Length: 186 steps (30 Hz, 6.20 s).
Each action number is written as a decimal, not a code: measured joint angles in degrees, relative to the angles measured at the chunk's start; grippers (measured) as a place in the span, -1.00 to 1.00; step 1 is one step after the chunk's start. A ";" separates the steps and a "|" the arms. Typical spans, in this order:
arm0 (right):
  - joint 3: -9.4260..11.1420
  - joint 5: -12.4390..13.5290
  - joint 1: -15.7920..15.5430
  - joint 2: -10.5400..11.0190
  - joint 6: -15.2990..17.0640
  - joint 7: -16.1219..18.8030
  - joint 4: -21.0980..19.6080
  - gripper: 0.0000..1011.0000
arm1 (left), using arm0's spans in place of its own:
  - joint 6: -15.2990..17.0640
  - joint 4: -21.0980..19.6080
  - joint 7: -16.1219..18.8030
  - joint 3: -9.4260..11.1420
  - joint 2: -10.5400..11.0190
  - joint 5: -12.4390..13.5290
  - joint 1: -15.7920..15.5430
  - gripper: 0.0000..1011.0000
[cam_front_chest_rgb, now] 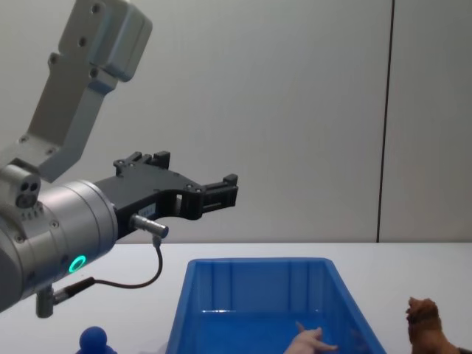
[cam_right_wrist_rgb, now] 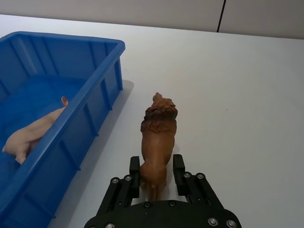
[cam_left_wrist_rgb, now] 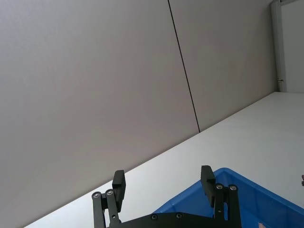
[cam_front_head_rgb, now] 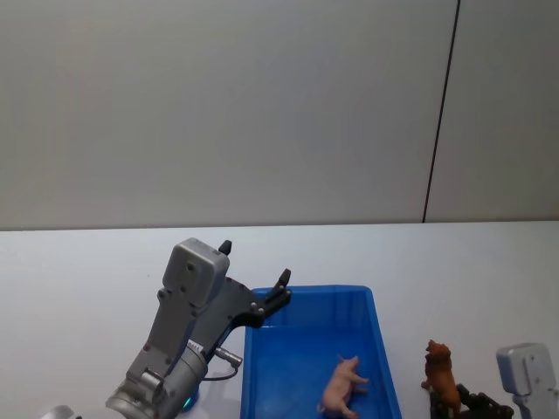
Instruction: Pick up the two dolls from the table and place them into the box.
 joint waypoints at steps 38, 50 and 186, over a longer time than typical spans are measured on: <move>-2.19 -3.15 4.91 -3.44 -2.48 9.17 -4.81 -0.43 | 0.00 0.00 0.00 0.00 0.00 0.00 0.00 0.98; -3.83 -5.36 9.21 -6.61 -2.80 11.99 1.79 -0.10 | 0.00 0.00 0.00 0.00 0.00 0.00 0.00 0.98; 1.36 0.76 0.48 -0.76 -10.48 -2.86 -4.53 0.98 | 10.68 5.51 -2.76 -6.10 4.00 -10.41 3.89 -0.61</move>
